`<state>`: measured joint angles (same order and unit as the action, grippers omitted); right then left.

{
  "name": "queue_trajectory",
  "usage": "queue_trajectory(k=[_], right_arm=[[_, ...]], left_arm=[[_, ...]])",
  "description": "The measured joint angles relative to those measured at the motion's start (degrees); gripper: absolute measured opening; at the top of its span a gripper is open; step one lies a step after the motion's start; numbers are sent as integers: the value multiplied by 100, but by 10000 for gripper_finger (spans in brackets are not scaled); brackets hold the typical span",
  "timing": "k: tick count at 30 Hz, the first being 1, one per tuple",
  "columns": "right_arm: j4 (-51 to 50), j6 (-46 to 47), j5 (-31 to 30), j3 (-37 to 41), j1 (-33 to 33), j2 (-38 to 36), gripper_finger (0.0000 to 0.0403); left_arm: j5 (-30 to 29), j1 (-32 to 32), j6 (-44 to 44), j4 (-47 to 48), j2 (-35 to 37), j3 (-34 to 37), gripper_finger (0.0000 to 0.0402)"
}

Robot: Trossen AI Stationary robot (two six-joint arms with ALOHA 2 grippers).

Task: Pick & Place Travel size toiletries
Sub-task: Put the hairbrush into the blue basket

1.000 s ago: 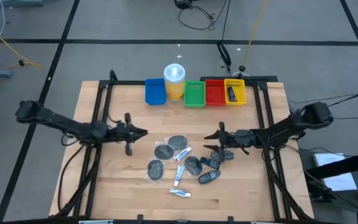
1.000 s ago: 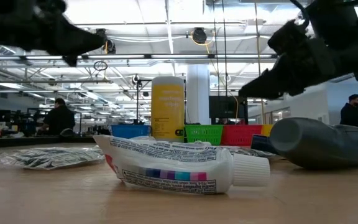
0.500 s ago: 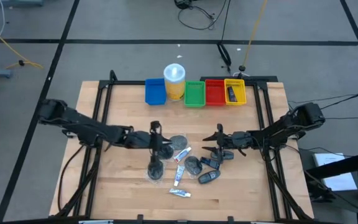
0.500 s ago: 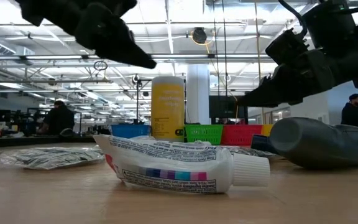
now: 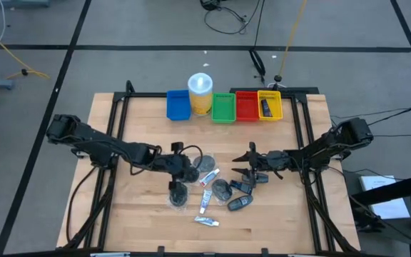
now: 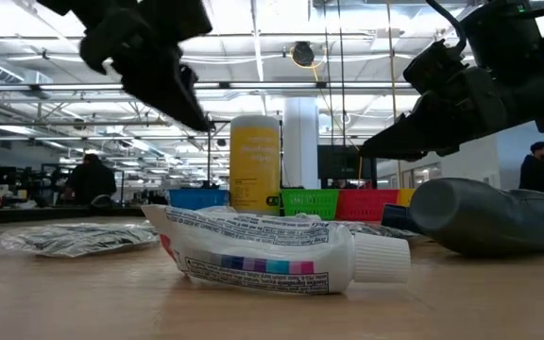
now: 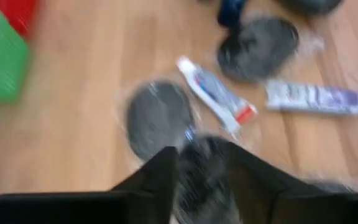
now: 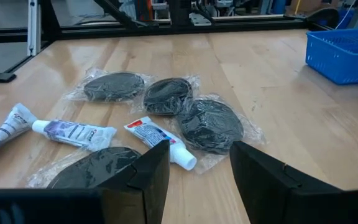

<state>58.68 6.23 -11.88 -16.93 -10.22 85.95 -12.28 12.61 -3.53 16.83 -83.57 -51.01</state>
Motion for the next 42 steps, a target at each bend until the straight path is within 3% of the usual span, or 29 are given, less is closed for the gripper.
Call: queue_trajectory(k=[6, 11, 23, 35, 42], right_arm=[[26, 16, 0, 0, 0, 0, 160], [72, 16, 0, 0, 0, 0, 160], [73, 60, -1, -2, 0, -2, 160], [111, 60, -2, -2, 0, -2, 160], [115, 60, -2, -2, -2, -2, 160]], left_arm=[[247, -327, -711, -82, -59, 312, 244], [389, -635, -693, -868, -57, 831, 263], [1179, -1040, -228, -2703, -52, 1952, 187], [1389, -1034, -159, -2923, -76, 2214, 83], [1660, -1034, -100, -3131, -539, 2212, 12]])
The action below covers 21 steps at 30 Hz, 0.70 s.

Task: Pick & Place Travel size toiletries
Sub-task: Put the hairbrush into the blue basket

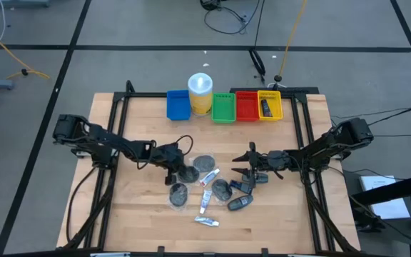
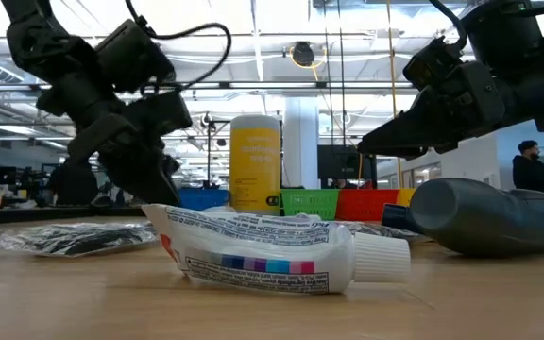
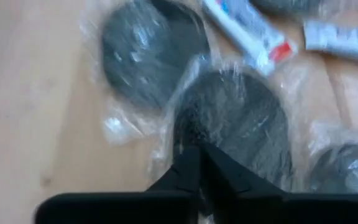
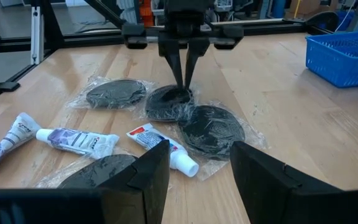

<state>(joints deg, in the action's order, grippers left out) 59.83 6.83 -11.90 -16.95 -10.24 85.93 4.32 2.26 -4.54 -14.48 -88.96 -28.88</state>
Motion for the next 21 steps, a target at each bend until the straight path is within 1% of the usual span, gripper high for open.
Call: queue_trajectory(k=[3, 7, 11, 18, 21], right_arm=[[-1, 1, 0, -1, 0, 0, 160], [-4, 0, 0, 0, 0, 0, 160], [-4, 0, -2, 0, 0, 0, 160], [-4, 15, -11, 0, 0, 0, 160], [-4, 68, -15, 0, 0, 0, 160]], left_arm=[[68, 0, -82, -136, -161, -7, 6], [34, 4, -183, -91, -128, -15, 2], [-38, 4, -324, -22, 130, -9, 3], [-454, 4, -726, 2, 856, -12, 2], [-508, 4, -761, -68, 948, -17, 5]])
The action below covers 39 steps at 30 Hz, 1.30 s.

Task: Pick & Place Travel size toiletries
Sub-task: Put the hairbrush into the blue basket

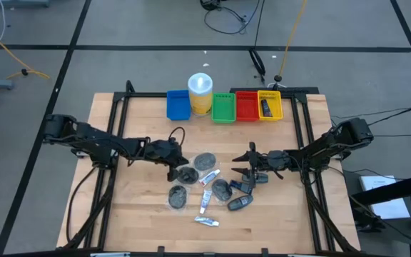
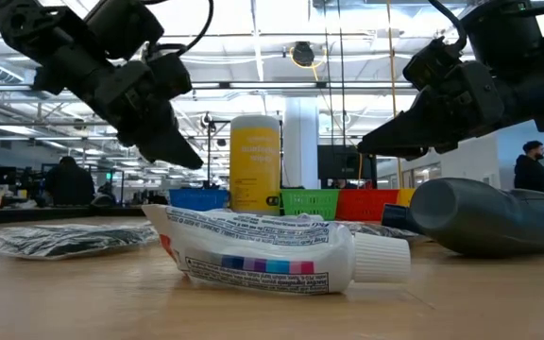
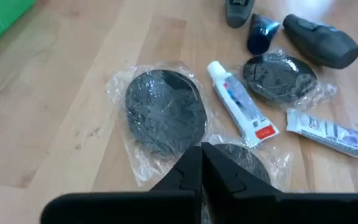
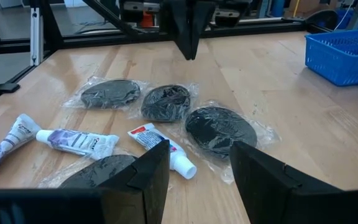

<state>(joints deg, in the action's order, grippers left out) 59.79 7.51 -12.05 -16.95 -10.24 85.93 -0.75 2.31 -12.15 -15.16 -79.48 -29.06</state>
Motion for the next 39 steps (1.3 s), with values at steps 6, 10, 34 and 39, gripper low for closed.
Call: queue_trajectory(k=[6, 10, 34, 39], right_arm=[[2, 39, -7, 0, 0, 0, 160], [13, 39, -7, 0, 0, 0, 160], [-2, 39, -9, 0, 0, 0, 160], [-4, 80, -8, 0, 0, 0, 160]], left_arm=[[-17, -7, 304, -205, -307, 3, 84], [209, -67, 298, -471, -662, 2, 170], [1565, -331, 351, -968, -1441, -11, 10], [1109, -323, -119, -394, -605, -13, 2]])
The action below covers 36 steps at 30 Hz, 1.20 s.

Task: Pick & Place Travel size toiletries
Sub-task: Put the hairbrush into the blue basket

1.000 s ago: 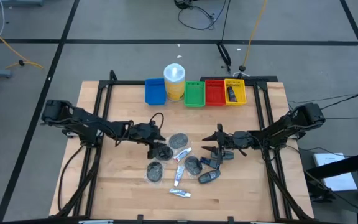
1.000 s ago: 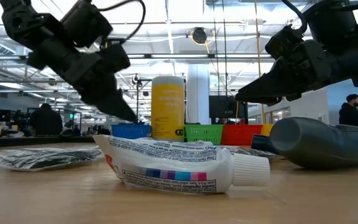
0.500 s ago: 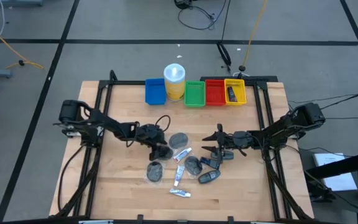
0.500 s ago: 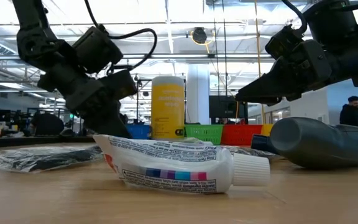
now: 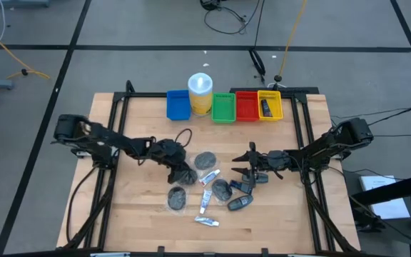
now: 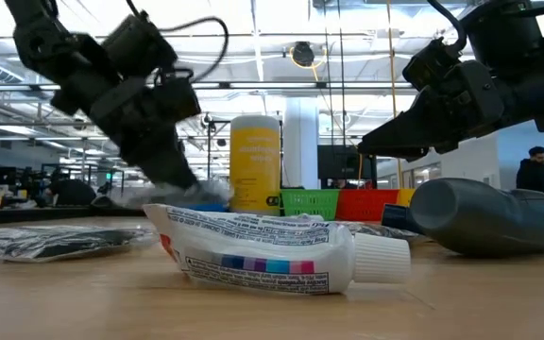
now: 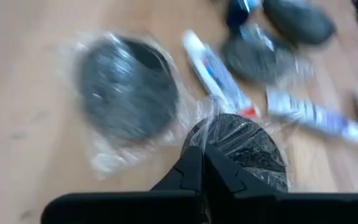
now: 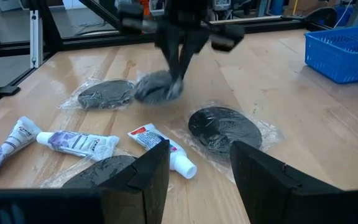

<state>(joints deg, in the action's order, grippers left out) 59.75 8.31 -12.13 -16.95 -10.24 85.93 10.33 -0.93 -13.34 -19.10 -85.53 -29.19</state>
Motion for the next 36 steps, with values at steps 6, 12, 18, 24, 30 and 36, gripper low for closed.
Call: queue_trajectory(k=[6, 12, 18, 24, 30, 36], right_arm=[[-1, 24, -1, 2, 0, 0, 160], [1, 44, -6, 2, 0, 0, 160], [4, 7, -23, 2, 15, 0, 160], [10, 3, -25, 2, 81, 0, 160], [15, 1, -25, 2, 81, 0, 160], [15, 3, -24, 2, 81, 0, 160]], left_arm=[[-1858, -5, -921, 681, 1236, 0, 2], [-4461, -307, -1016, 771, 1811, 0, 1], [-5657, -1555, -1151, 401, 1650, -2, 2], [-4589, -2916, -1370, -1211, 806, -12, 2], [-4038, -3384, -1938, -1683, -179, -95, 7], [-4017, -3436, -2035, -1751, -851, -481, 8]])
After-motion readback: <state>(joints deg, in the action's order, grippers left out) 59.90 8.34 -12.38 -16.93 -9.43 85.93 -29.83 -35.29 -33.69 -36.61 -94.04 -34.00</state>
